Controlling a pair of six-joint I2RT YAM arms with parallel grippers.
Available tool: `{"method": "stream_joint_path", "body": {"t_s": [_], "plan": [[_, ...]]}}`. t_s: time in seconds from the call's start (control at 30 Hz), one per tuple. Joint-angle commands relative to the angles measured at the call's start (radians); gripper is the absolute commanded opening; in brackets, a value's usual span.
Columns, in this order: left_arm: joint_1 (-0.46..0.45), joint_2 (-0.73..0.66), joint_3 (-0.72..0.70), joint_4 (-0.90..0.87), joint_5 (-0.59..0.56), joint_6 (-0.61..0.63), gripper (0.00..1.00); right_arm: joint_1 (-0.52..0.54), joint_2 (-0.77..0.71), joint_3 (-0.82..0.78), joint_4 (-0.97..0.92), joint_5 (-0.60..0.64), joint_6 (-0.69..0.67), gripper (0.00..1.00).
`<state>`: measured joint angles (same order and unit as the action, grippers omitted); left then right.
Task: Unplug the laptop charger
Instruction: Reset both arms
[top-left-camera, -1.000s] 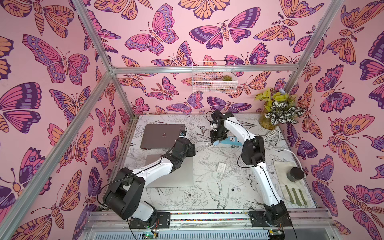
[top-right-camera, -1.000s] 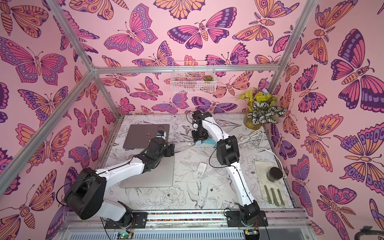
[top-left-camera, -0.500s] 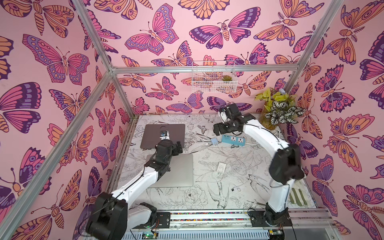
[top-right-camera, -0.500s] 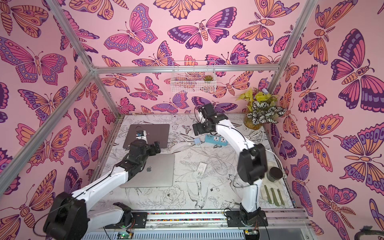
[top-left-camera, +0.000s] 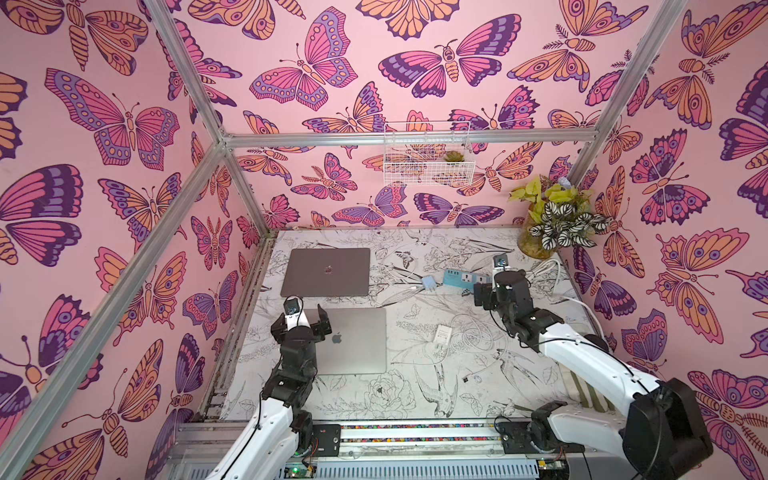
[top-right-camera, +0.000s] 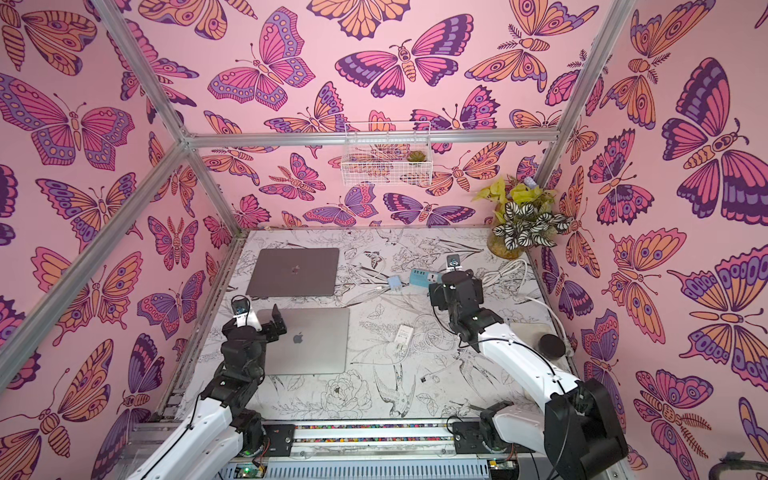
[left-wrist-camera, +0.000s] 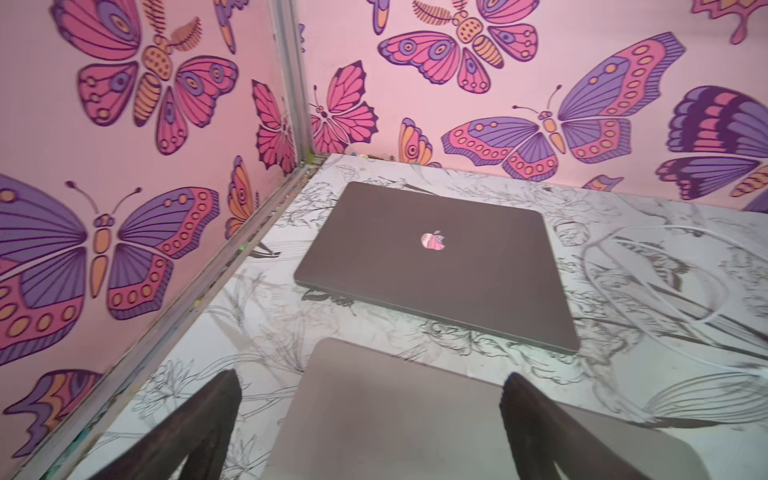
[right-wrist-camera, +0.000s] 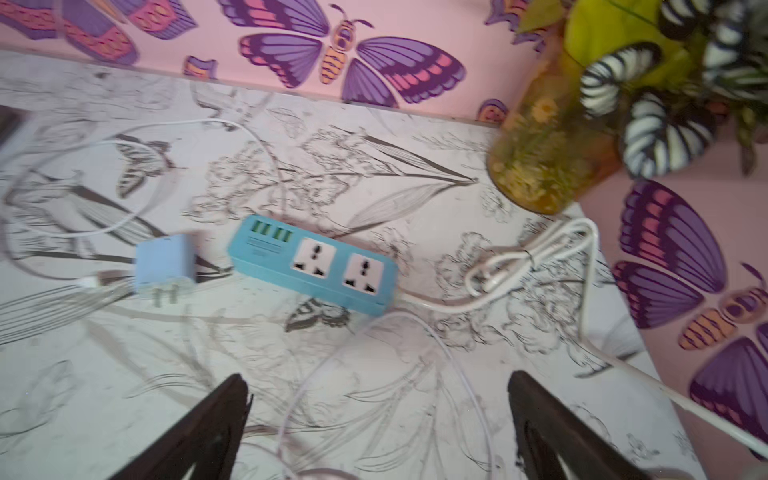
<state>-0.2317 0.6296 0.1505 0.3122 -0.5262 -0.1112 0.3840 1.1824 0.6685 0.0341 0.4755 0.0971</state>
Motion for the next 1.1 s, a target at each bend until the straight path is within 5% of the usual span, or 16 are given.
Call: {"method": "stream_joint_path", "body": {"t_s": [0.0, 0.2, 0.37, 0.43, 0.57, 0.7, 0.8, 0.9, 0.97, 1.07], "plan": [[0.056, 0.025, -0.09, 0.2, -0.011, 0.112, 1.0, -0.059, -0.026, -0.067, 0.228, 0.103, -0.016, 0.99], [0.129, 0.34, -0.008, 0.322, 0.124, 0.101, 1.0, -0.143, 0.088, -0.063, 0.273, 0.083, -0.06, 0.99], [0.17, 0.695, -0.001, 0.775, 0.19, 0.089, 1.0, -0.174, 0.185, -0.118, 0.487, 0.051, -0.123, 0.99], [0.203, 0.82, 0.033, 0.83, 0.214, 0.055, 1.0, -0.187, 0.211, -0.111, 0.491, 0.018, -0.136, 0.99], [0.221, 0.781, 0.031, 0.78, 0.331, 0.071, 1.0, -0.201, 0.204, -0.192, 0.562, -0.145, -0.165, 0.99], [0.223, 0.905, -0.084, 1.106, 0.389, 0.09, 1.0, -0.192, 0.231, -0.406, 0.979, -0.265, -0.238, 0.99], [0.223, 0.968, 0.014, 1.027, 0.479, 0.148, 1.0, -0.223, 0.231, -0.316, 0.798, -0.19, -0.157, 0.99], [0.224, 0.891, 0.198, 0.579, 0.485, 0.138, 1.0, -0.325, 0.302, -0.204, 0.656, -0.298, -0.063, 0.98], [0.262, 0.91, 0.217, 0.585, 0.509, 0.096, 1.0, -0.414, 0.298, -0.193, 0.622, -0.456, -0.022, 0.99], [0.258, 0.918, 0.209, 0.616, 0.473, 0.098, 1.0, -0.399, 0.324, -0.286, 0.813, -0.466, -0.05, 0.99]]}}
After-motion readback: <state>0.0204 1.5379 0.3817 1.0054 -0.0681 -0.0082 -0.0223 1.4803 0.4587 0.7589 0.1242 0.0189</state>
